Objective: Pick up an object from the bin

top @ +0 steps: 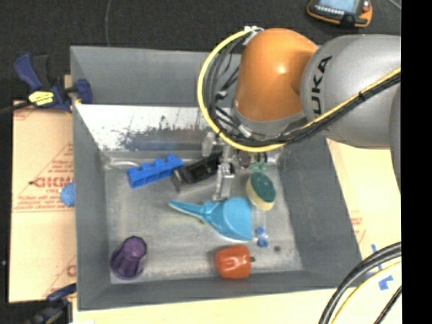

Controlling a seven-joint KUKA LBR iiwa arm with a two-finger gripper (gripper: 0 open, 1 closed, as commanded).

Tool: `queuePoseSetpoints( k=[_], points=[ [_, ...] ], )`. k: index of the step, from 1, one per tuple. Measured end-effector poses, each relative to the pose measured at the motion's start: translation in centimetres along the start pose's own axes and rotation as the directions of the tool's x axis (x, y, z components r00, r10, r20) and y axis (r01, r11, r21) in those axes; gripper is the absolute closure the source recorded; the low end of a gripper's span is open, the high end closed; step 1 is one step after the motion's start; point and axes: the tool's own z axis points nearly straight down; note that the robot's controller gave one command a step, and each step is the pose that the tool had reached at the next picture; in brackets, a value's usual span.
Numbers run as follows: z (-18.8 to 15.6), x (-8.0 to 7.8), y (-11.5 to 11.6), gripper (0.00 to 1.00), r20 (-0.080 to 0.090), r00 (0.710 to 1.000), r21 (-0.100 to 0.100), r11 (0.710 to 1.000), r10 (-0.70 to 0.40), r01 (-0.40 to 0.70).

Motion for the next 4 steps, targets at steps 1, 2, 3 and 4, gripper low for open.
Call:
queuePoseSetpoints(
  k=[1, 2, 3, 4],
  points=[
    [-0.5, -0.1, 0.0, 0.00, 0.009, 1.000, -0.001, 1.000, 0.002, -0.002],
    [13.7, -5.2, -4.1, 0.00, 0.022, 1.000, -0.010, 1.000, 0.002, -0.002],
    [11.6, -4.2, -3.7, 0.00, 0.016, 1.000, -0.004, 1.000, 0.001, -0.001],
    [11.1, -5.0, -3.0, 0.00, 0.030, 1.000, -0.009, 1.000, 0.005, -0.005]
  ],
)
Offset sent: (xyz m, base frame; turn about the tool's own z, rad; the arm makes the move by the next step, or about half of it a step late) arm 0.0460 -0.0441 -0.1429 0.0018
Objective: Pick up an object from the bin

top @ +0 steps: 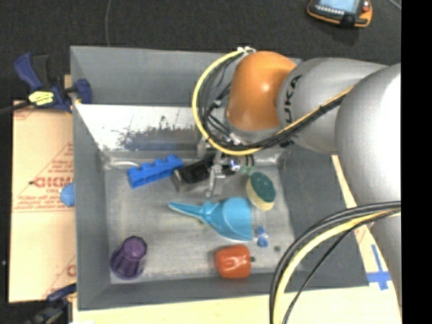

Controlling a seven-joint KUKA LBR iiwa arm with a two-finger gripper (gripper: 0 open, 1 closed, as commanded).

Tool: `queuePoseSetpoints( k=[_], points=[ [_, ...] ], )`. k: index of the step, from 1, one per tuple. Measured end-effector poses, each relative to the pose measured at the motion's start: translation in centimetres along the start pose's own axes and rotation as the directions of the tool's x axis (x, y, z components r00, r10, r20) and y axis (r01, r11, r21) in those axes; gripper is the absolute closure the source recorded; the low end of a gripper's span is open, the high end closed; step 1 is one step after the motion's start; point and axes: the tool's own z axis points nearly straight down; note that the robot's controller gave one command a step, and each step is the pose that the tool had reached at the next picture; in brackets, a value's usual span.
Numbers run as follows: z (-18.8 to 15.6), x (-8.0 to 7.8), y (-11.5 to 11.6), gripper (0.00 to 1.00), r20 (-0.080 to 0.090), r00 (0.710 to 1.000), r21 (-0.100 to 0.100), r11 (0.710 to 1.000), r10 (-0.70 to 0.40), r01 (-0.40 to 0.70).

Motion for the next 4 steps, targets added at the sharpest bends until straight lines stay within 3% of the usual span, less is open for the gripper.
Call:
queuePoseSetpoints(
  k=[1, 2, 4],
  points=[
    [3.01, 0.48, -0.19, 0.00, -0.009, 1.000, 0.002, 1.000, 0.026, -0.026],
    [3.04, 0.07, -0.15, 1.00, -0.001, 0.998, -0.001, 0.998, 0.059, -0.059],
    [2.35, 0.22, -0.17, 1.00, -0.003, 0.998, -0.001, 0.998, 0.059, -0.059]
  ],
)
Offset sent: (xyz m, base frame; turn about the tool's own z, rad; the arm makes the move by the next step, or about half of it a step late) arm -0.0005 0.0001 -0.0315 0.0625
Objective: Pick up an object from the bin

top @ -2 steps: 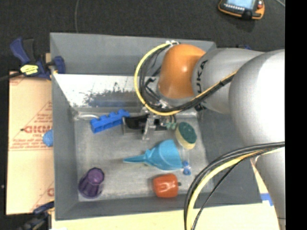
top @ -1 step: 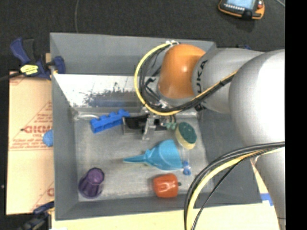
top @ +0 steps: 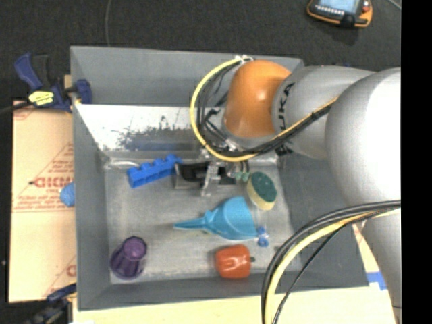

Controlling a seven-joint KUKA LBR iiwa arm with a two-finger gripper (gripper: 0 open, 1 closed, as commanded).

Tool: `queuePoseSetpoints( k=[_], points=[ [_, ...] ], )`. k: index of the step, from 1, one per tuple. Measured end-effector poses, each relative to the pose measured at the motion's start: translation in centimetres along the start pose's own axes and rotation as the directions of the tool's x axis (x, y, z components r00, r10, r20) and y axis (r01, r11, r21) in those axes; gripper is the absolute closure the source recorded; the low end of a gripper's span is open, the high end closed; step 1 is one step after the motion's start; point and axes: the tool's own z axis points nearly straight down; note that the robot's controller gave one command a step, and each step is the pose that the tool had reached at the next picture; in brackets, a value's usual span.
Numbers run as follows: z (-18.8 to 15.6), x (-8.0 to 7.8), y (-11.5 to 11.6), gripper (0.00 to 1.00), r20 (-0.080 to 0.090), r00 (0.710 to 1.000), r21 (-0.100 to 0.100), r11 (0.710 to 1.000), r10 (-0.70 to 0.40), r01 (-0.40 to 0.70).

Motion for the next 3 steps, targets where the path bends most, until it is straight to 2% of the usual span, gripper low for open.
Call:
queuePoseSetpoints(
  k=[2, 3],
  points=[
    [-2.2, -0.1, 0.0, 1.00, 0.004, 1.000, -0.001, 1.000, 0.001, -0.001],
    [-3.9, 0.2, 0.0, 1.00, -0.011, 1.000, 0.001, 1.000, 0.001, -0.001]
  ],
)
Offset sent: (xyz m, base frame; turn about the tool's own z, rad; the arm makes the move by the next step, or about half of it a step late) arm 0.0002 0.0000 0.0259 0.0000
